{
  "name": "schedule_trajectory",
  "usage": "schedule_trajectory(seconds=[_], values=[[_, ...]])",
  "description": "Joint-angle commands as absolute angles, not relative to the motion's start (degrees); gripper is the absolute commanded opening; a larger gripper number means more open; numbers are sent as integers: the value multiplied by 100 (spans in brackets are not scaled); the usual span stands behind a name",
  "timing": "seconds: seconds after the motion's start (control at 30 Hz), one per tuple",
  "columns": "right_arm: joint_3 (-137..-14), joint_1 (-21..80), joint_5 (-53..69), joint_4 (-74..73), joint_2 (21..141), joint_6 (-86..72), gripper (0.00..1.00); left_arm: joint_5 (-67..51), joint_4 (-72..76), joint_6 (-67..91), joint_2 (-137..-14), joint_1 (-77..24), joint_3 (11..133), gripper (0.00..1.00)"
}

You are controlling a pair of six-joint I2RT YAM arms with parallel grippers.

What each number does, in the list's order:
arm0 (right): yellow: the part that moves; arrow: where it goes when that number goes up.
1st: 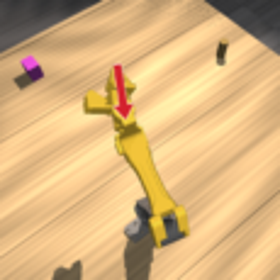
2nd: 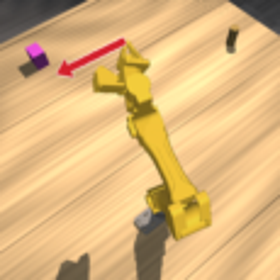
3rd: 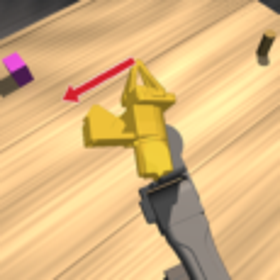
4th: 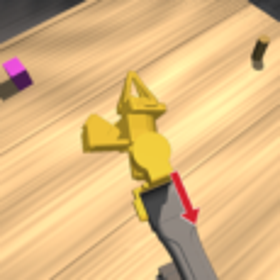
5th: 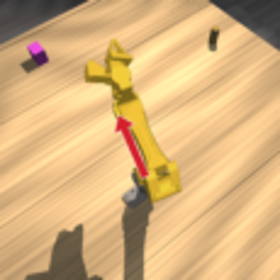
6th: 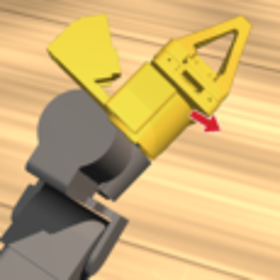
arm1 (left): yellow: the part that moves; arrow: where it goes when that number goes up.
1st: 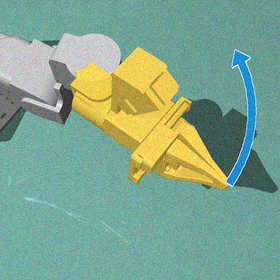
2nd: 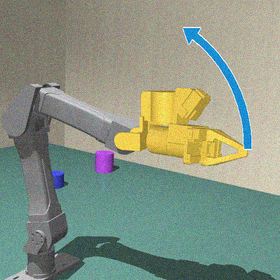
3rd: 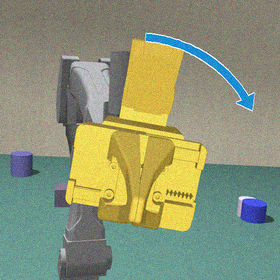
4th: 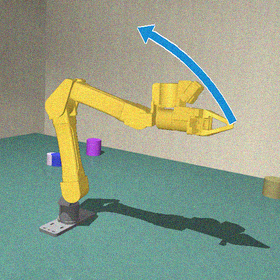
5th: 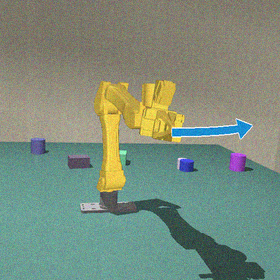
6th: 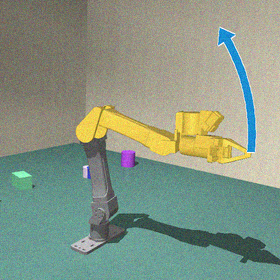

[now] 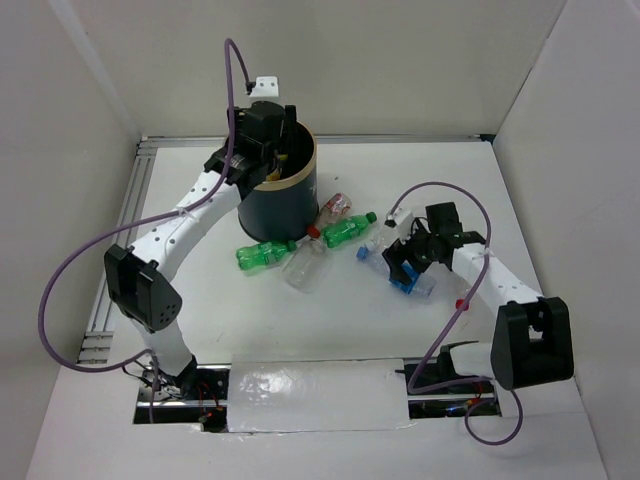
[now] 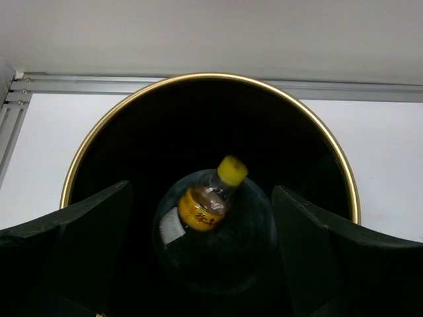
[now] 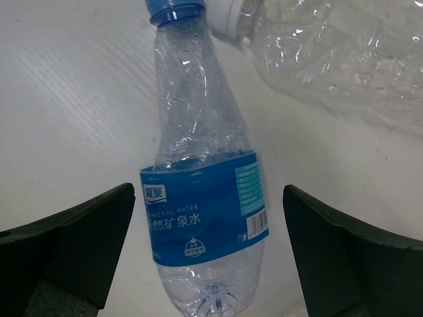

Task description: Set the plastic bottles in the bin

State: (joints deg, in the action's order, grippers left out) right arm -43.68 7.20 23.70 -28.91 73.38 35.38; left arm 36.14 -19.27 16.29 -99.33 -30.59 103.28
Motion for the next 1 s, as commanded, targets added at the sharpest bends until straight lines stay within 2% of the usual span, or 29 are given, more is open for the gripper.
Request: schedule_trajectory(seconds=[0.0, 0.17, 0.27, 0.37, 0.43, 0.47, 0.5, 0.63, 0.73, 0.87, 0.97], values=[[-4237, 853, 1750, -2461, 7444, 3393, 100, 3551, -1837, 1723, -9791, -3023, 10740, 99], [-4131, 1063, 1495, -2355, 7752, 3393, 100, 3551, -1837, 1346, -9272, -3393, 10591, 100], [-3991, 1274, 1258, -2233, 7901, 3331, 99, 3289, -1907, 1204, -8335, -3892, 9715, 100], [-3885, 1449, 968, -2057, 8085, 3278, 95, 2717, -1907, 1204, -7125, -4332, 8011, 95], [-3885, 1450, 967, -2187, 8200, 3365, 86, 2271, -2012, 1266, -6647, -4613, 6885, 92], [-3946, 1450, 1202, -2284, 8200, 3427, 71, 2120, -2013, 1179, -6453, -4675, 6595, 88], [-4033, 1450, 1378, -2546, 7974, 3523, 63, 2014, -2074, 1178, -6147, -4858, 6122, 86], [-4446, 1450, 2345, -3485, 7147, 4138, 33, 1381, -2214, 1002, -5977, -5246, 5678, 80], [-5341, 1450, 3188, -4574, 6909, 4850, 15, 1231, -2215, 1178, -6527, -5519, 5678, 84], [-6922, 1450, 4006, -5194, 7092, 5090, 12, 1731, -1803, 1537, -7353, -5810, 5678, 96], [-8040, 1678, 4359, -4319, 7303, 4616, 13, 2343, -1547, 1880, -7847, -5949, 5730, 98]])
